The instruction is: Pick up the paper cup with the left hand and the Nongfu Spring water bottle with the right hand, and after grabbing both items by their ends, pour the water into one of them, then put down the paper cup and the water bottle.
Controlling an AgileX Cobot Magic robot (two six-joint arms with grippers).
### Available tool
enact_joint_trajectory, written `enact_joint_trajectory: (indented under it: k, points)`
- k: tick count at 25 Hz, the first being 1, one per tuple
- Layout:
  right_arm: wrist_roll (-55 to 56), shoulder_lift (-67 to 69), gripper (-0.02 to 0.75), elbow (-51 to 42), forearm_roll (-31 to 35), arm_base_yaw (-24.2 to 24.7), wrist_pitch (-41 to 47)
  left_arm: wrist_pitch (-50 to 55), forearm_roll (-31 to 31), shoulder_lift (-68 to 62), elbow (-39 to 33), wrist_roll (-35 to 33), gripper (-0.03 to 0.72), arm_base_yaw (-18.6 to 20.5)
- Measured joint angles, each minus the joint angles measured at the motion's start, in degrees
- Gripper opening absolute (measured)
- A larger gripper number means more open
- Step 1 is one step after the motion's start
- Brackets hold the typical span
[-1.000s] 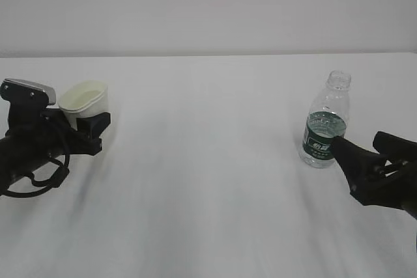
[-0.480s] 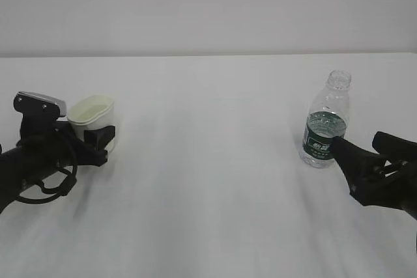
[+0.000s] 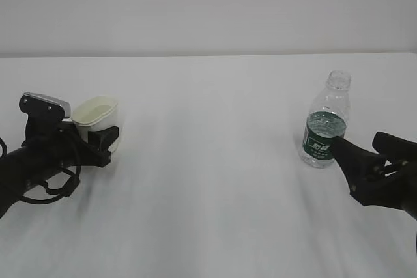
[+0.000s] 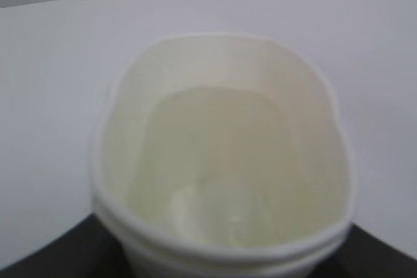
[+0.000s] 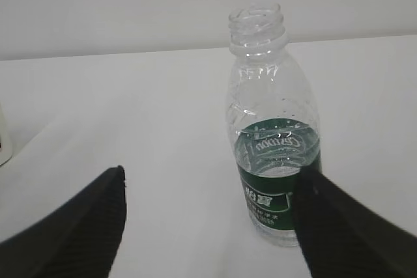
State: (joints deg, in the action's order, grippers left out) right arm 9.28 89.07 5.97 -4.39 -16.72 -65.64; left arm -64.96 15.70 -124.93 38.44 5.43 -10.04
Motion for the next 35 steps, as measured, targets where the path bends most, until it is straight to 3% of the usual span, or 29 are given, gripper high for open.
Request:
enact_joint_trajectory:
  k: [5, 13, 25, 35]
  points:
    - [0.00, 0.03, 0.592, 0.00, 0.00, 0.00, 0.00, 0.00, 0.00, 0.00, 0.00, 0.00, 0.415, 0.00]
    - [0.00, 0.03, 0.592, 0.00, 0.00, 0.00, 0.00, -0.14, 0.00, -0.09, 0.00, 0.00, 0.540, 0.00]
    - [0.00, 0.03, 0.592, 0.00, 0.00, 0.00, 0.00, -0.48, 0.44, -0.09, -0.35, 0.00, 0.619, 0.00]
    - [0.00, 0.03, 0.592, 0.00, 0.00, 0.00, 0.00, -0.62, 0.00, 0.30, -4.80, 0.00, 0.628, 0.00]
